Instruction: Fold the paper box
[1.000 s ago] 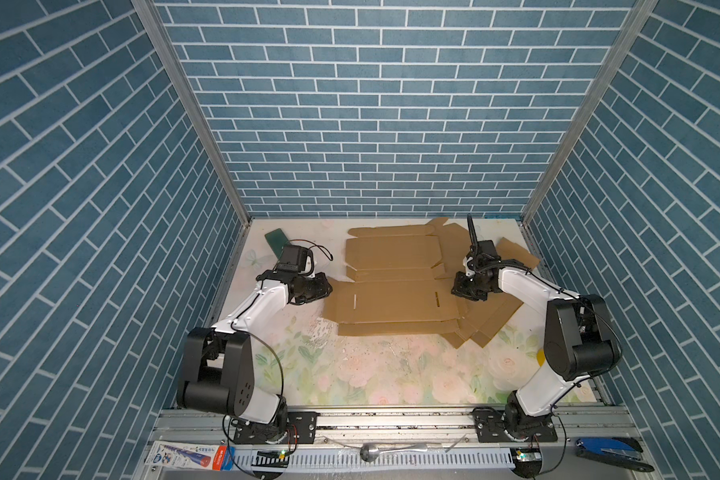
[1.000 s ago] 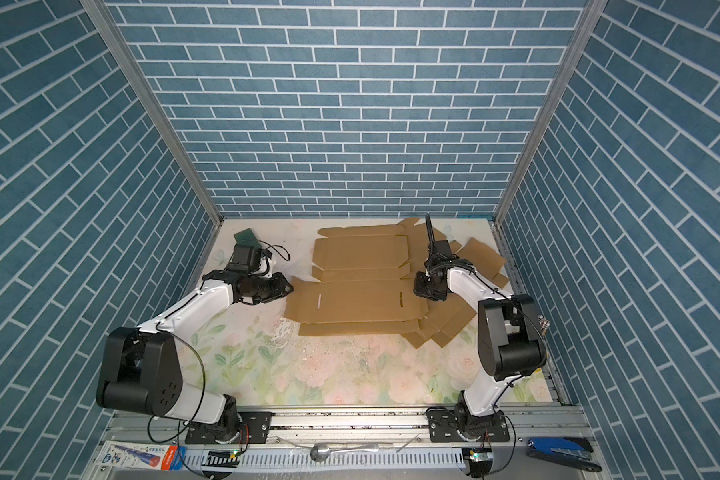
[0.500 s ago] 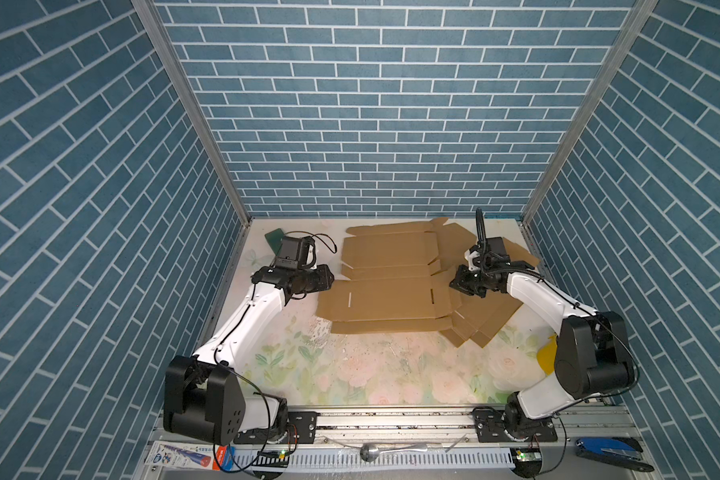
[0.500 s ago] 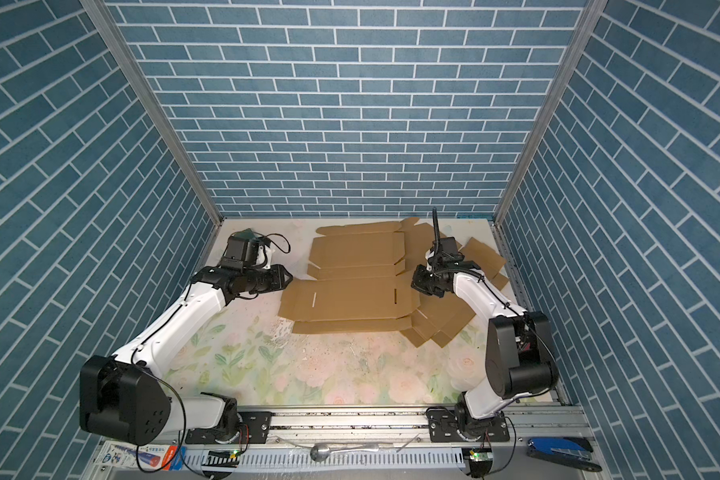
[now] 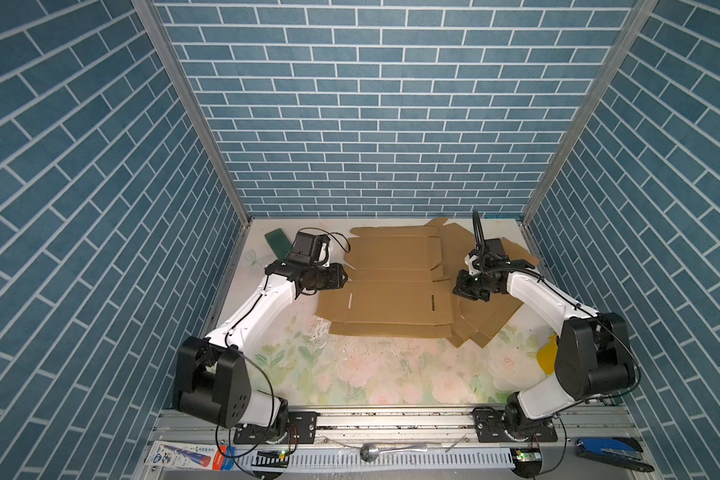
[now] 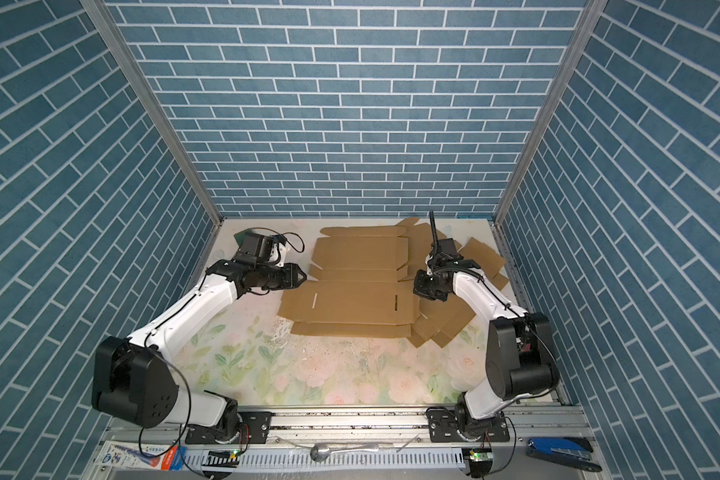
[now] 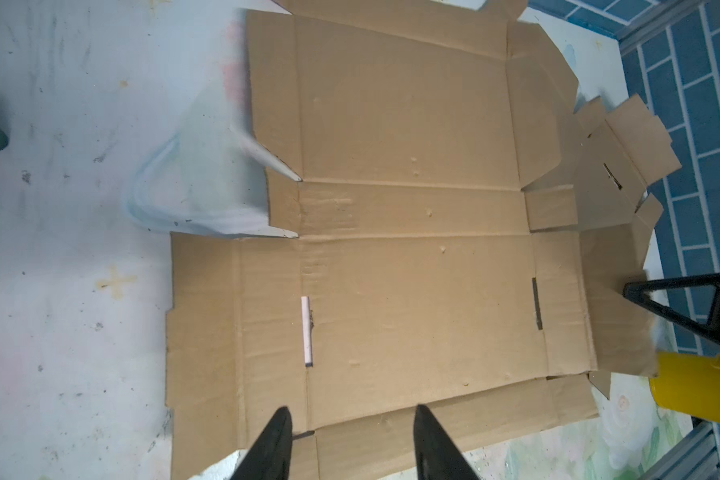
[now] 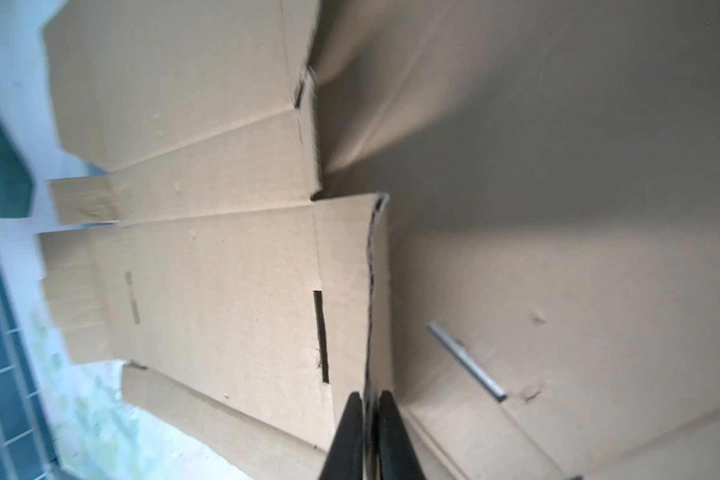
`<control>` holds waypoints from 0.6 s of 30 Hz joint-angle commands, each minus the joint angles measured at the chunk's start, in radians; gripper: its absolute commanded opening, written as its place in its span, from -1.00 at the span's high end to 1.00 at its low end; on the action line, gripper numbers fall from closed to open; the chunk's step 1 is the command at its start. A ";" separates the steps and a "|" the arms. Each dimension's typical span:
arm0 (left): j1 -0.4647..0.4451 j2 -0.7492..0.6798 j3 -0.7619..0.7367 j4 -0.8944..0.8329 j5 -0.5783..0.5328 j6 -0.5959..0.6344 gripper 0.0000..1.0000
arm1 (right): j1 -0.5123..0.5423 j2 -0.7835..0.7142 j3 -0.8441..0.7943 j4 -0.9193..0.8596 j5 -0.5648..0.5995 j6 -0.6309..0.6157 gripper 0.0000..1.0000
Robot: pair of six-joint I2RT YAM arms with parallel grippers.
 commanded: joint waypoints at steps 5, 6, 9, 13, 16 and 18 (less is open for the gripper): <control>0.134 0.235 0.120 0.127 0.149 -0.040 -0.24 | -0.003 0.156 0.211 -0.087 0.256 -0.077 0.30; 0.135 0.281 0.166 0.119 0.173 -0.024 -0.26 | -0.002 0.164 0.226 -0.101 0.270 -0.076 0.25; 0.135 0.453 0.368 0.012 0.163 0.054 -0.27 | 0.008 0.108 0.210 -0.093 0.250 -0.045 0.15; 0.118 0.697 0.663 -0.118 0.212 0.106 -0.28 | 0.058 0.000 0.124 -0.059 0.197 0.033 0.11; 0.103 0.852 0.873 -0.223 0.215 0.129 -0.25 | 0.102 -0.083 0.025 -0.009 0.138 0.101 0.10; 0.099 0.927 0.960 -0.270 0.215 0.134 -0.22 | 0.122 -0.133 -0.035 0.022 0.104 0.147 0.10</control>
